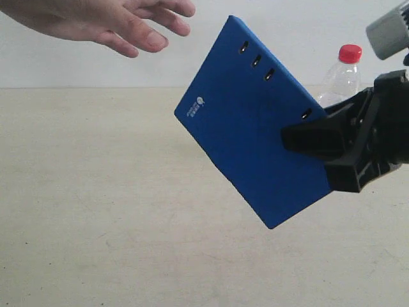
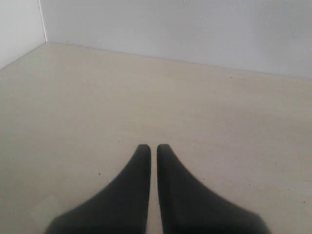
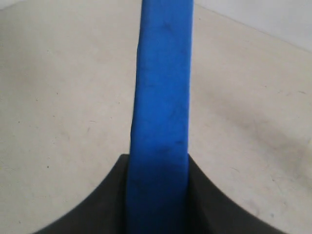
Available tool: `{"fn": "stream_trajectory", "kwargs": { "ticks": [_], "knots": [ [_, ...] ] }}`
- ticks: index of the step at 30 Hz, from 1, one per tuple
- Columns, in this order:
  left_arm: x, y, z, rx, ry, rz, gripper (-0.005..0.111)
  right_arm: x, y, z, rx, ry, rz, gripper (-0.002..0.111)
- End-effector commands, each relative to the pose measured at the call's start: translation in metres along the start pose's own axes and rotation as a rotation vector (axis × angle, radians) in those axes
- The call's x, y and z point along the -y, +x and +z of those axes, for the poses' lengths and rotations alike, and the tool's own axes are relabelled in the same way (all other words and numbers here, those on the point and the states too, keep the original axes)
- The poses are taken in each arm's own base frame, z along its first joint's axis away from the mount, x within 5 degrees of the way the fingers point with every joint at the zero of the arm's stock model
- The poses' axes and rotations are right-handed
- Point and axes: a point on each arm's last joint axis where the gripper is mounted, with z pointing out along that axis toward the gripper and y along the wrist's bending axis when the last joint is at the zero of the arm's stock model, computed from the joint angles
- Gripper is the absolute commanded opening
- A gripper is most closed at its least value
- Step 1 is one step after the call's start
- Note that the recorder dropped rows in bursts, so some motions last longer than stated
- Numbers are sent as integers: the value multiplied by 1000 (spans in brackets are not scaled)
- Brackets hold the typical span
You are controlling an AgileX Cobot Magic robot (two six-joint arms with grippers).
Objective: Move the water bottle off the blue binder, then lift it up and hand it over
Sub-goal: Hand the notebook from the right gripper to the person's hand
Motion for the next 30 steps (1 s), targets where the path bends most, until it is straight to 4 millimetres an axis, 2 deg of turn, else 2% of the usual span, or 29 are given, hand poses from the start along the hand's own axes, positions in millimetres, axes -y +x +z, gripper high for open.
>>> {"fn": "stream_trajectory", "kwargs": {
  "ticks": [1,10,13,18,21,30],
  "knots": [
    [1,1,0,2,14,-12,5,-3,-10,3,91,-59,14,0],
    [1,1,0,2,14,-12,5,5,-11,23,144,-115,31,0],
    [2,1,0,2,22,-12,5,5,-20,24,194,-135,11,0],
    [4,1,0,4,46,-12,5,6,-50,22,263,-178,-24,0],
    [5,1,0,3,53,-37,5,8,-60,22,281,-183,-14,0],
    [6,1,-1,3,63,-57,5,9,-61,23,278,-186,-5,0]
  ]
}}
